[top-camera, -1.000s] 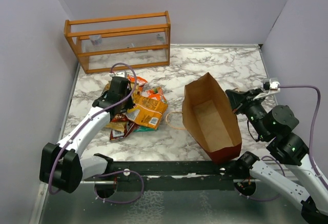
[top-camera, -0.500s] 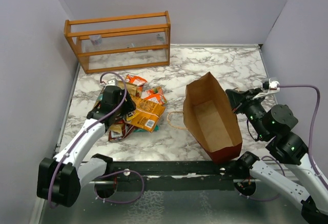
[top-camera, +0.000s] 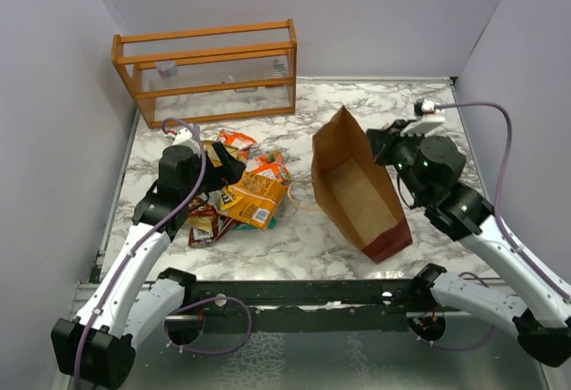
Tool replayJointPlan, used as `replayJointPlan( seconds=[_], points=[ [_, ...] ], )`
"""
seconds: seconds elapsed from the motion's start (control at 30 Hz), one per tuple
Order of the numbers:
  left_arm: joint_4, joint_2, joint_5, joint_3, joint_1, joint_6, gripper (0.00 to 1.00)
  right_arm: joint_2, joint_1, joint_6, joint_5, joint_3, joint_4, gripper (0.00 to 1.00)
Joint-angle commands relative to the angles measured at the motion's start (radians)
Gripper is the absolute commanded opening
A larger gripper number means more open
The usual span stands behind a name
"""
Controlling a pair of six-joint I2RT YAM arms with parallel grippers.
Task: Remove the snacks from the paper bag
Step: Adjust the paper bag at the center of the board.
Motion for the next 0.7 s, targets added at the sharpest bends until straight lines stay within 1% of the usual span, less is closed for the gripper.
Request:
replayJointPlan(
  seconds=[0.0, 0.13, 0.23, 0.37, 0.5, 0.67],
  points=[
    [-0.028, -0.039, 0.066, 0.030, 0.006, 0.025, 0.91, 0.131, -0.002, -0.023, 0.018, 0.110, 0.131, 0.02],
    [-0.043, -0.065, 0.062, 0.024, 0.005, 0.036, 0.91, 0.235, -0.001, -0.034, -0.036, 0.208, 0.180, 0.02],
    [-0.051, -0.071, 0.063, 0.027, 0.006, 0.037, 0.92, 0.283, -0.002, -0.048, -0.014, 0.262, 0.192, 0.02],
    [-0.052, -0.076, 0.074, 0.028, 0.005, 0.036, 0.92, 0.299, -0.042, -0.033, 0.006, 0.278, 0.192, 0.02],
    [-0.047, -0.074, 0.086, 0.028, 0.005, 0.036, 0.92, 0.291, -0.127, 0.028, -0.046, 0.240, 0.166, 0.02],
    [-0.045, -0.072, 0.106, 0.031, 0.005, 0.037, 0.92, 0.293, -0.310, 0.099, -0.172, 0.183, 0.118, 0.02]
  ],
)
